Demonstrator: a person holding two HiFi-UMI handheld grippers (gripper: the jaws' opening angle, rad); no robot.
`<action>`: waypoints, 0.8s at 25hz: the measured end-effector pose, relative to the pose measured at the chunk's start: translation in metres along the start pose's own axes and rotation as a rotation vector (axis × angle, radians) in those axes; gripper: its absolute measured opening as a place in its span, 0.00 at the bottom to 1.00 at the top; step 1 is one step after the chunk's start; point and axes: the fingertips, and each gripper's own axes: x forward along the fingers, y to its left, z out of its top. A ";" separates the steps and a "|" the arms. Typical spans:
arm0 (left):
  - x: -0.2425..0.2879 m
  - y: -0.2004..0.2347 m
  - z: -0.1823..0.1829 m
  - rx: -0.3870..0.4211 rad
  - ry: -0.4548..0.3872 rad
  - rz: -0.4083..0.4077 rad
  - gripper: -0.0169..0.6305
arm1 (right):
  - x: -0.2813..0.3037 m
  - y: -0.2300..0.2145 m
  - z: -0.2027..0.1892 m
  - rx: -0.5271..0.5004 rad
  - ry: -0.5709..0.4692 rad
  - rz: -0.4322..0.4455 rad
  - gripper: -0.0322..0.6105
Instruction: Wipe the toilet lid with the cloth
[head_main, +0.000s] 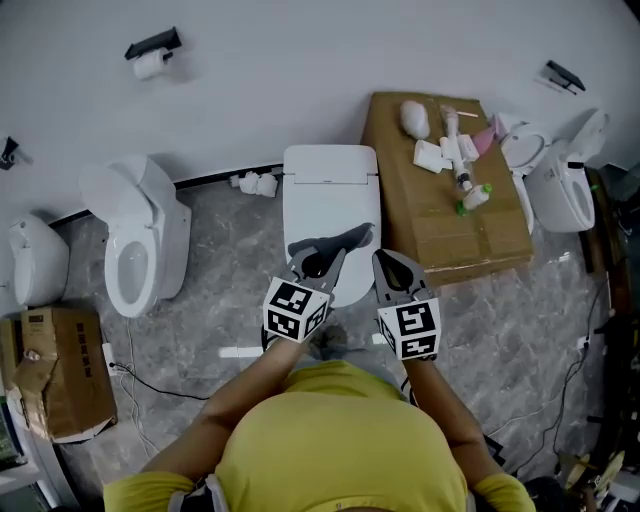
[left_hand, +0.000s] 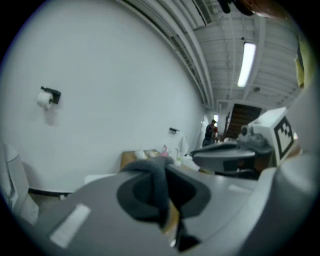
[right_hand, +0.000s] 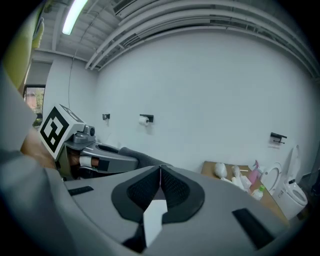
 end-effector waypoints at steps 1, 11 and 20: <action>-0.002 -0.002 0.013 0.006 -0.027 0.005 0.05 | -0.004 -0.001 0.009 0.008 -0.024 0.004 0.08; -0.027 -0.031 0.097 0.097 -0.195 0.046 0.05 | -0.032 -0.009 0.070 0.034 -0.179 0.004 0.08; -0.028 -0.052 0.097 0.126 -0.197 0.077 0.05 | -0.044 -0.014 0.069 0.015 -0.202 0.000 0.08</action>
